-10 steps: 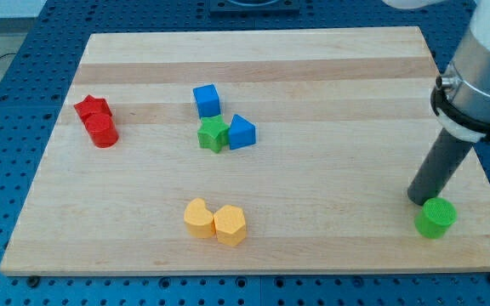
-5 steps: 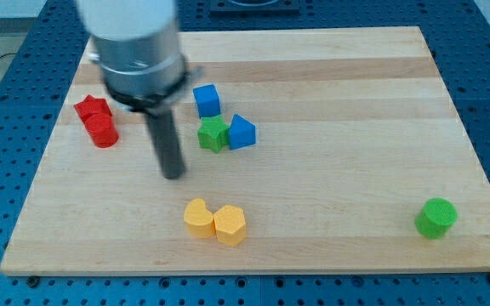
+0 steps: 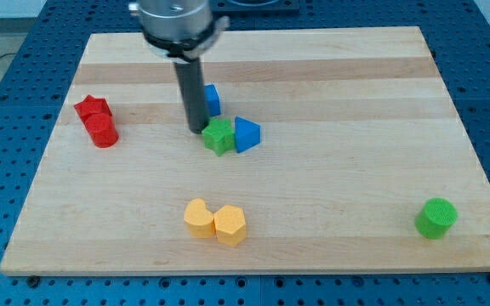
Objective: Place green star above green circle
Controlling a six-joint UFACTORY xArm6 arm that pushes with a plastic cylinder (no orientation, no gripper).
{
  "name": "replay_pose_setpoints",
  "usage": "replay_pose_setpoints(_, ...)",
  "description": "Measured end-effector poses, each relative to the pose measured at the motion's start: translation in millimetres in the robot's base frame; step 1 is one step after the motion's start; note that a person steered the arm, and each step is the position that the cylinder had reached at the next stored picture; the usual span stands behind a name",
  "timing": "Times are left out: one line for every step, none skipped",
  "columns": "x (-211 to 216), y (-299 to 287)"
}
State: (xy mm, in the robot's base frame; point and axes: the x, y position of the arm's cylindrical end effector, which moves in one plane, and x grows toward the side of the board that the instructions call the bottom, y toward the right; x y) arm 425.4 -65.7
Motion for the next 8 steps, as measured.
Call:
replay_pose_setpoints(29.7,47.1)
replay_pose_setpoints(59.8,86.5)
replay_pose_setpoints(63.4,93.2)
replay_pose_setpoints(66.4,91.4)
replay_pose_setpoints(68.0,67.4)
replay_pose_setpoints(77.4,54.5)
replay_pose_setpoints(102.9,77.5)
replay_pose_setpoints(115.6,131.7)
